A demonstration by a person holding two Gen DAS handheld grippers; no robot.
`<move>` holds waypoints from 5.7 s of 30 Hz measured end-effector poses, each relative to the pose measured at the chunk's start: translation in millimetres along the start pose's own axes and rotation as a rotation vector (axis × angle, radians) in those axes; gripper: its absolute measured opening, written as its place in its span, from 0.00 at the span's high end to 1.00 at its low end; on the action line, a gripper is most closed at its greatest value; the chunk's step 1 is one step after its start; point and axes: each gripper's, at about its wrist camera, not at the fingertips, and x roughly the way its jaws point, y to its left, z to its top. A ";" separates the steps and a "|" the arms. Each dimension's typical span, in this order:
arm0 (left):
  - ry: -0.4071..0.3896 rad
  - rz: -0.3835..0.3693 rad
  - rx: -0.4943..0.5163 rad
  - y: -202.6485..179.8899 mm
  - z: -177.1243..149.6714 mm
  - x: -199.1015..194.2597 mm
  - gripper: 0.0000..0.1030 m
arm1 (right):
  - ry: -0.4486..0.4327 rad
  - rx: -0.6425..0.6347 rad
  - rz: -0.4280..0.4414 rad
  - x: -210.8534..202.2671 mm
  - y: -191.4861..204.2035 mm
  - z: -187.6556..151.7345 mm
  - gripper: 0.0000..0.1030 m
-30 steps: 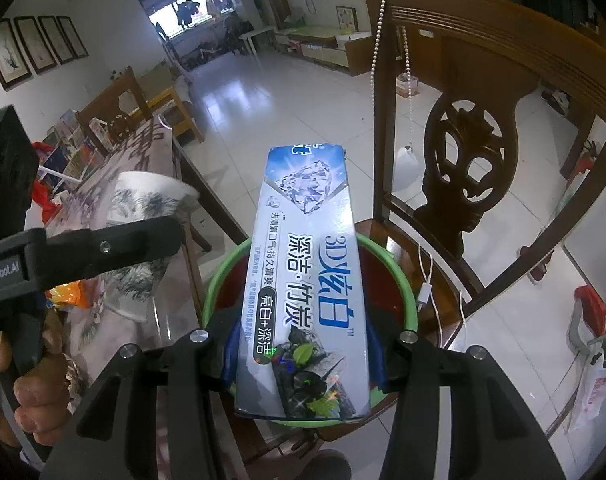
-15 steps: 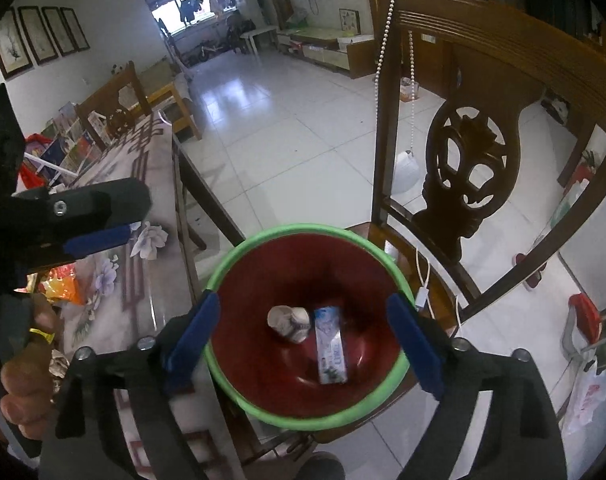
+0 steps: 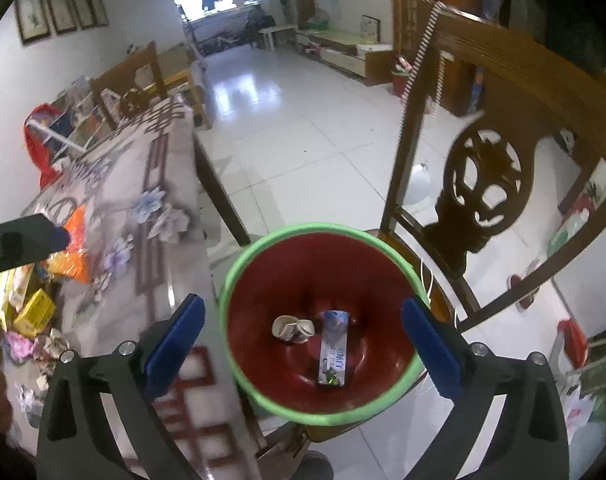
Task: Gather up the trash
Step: 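Move both open tools back over the trash on the table, then grasp the crumpled newspaper with the right tool while the left tool grasps the crumpled paper ball, then carry both crumpled items over the red bin and open both tools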
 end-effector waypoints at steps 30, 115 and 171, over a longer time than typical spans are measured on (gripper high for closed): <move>-0.166 0.316 -0.230 164.3 -185.8 -196.7 0.05 | 0.041 -0.377 0.232 -12.3 245.9 -74.0 0.07; -0.110 0.453 -0.064 126.8 -213.6 -141.9 0.52 | 0.150 -0.352 0.430 0.3 241.6 -91.4 0.59; 0.077 -0.149 0.107 -39.4 13.2 74.1 0.51 | -0.020 0.108 0.106 -6.8 -51.5 -1.8 0.59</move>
